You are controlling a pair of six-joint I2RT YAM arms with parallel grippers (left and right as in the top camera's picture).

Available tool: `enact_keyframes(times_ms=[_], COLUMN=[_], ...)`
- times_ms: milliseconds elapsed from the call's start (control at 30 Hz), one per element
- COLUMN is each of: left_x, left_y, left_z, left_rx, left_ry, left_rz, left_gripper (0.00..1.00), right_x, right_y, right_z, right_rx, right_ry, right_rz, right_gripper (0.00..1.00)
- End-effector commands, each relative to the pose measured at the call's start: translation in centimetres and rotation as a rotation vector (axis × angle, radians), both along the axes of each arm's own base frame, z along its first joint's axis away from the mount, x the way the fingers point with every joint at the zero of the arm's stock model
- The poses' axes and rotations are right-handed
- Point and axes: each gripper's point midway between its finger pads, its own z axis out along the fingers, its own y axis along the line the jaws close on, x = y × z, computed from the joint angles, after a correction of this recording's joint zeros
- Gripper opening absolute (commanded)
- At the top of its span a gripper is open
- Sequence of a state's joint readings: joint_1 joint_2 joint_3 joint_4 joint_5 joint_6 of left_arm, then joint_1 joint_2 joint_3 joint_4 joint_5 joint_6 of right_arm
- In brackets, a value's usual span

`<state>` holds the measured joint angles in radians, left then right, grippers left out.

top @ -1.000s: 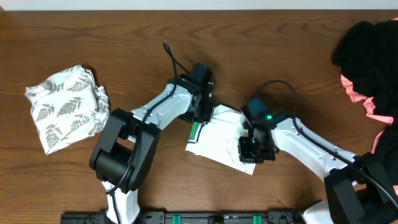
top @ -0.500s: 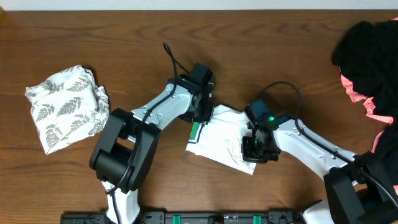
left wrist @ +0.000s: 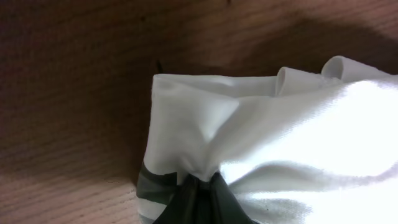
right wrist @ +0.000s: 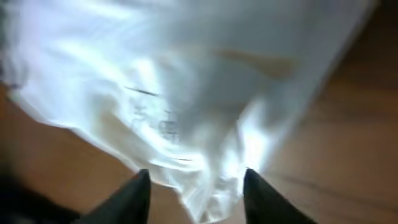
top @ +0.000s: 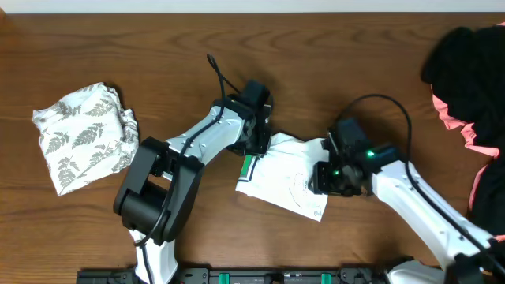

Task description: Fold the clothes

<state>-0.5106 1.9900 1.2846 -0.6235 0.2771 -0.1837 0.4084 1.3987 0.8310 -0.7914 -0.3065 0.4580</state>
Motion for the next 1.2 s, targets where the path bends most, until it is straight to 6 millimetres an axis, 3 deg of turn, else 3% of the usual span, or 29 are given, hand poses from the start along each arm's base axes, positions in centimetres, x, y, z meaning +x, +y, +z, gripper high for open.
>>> enact_keyframes(times_ms=[0, 200, 300, 500, 533, 767, 967, 1167], left_x=[-1.7, -1.7, -1.7, -1.8, -1.8, -1.8, -1.8, -1.8], left_y=[1.4, 1.4, 1.4, 1.4, 1.4, 1.4, 1.4, 1.4], left_z=[-2.8, -2.8, -2.8, -2.8, -2.8, -2.8, -2.8, -2.8], left_rx=[0.070, 0.070, 0.070, 0.071, 0.071, 0.071, 0.071, 0.071], left_ry=[0.082, 0.083, 0.084, 0.086, 0.086, 0.086, 0.086, 0.086], left_rz=[0.004, 0.004, 0.004, 0.004, 0.004, 0.004, 0.004, 0.004], left_gripper=[0.10, 0.12, 0.17, 0.17, 0.21, 0.21, 0.21, 0.21], right_x=[0.3, 0.1, 0.1, 0.0, 0.1, 0.6, 0.5, 0.2], right_y=[2.1, 3.0, 3.5, 5.6, 5.8, 6.5, 6.9, 8.9], right_z=[1.8, 1.1, 0.3, -1.2, -1.5, -2.4, -2.5, -1.6], right_rx=[0.133, 0.146, 0.144, 0.188, 0.189, 0.198, 0.201, 0.274], right_ry=[-0.034, -0.007, 0.013, 0.049, 0.051, 0.054, 0.062, 0.050], right_rz=[0.089, 0.099, 0.104, 0.141, 0.140, 0.132, 0.124, 0.163], right_gripper=[0.38, 0.34, 0.34, 0.33, 0.33, 0.32, 0.25, 0.24])
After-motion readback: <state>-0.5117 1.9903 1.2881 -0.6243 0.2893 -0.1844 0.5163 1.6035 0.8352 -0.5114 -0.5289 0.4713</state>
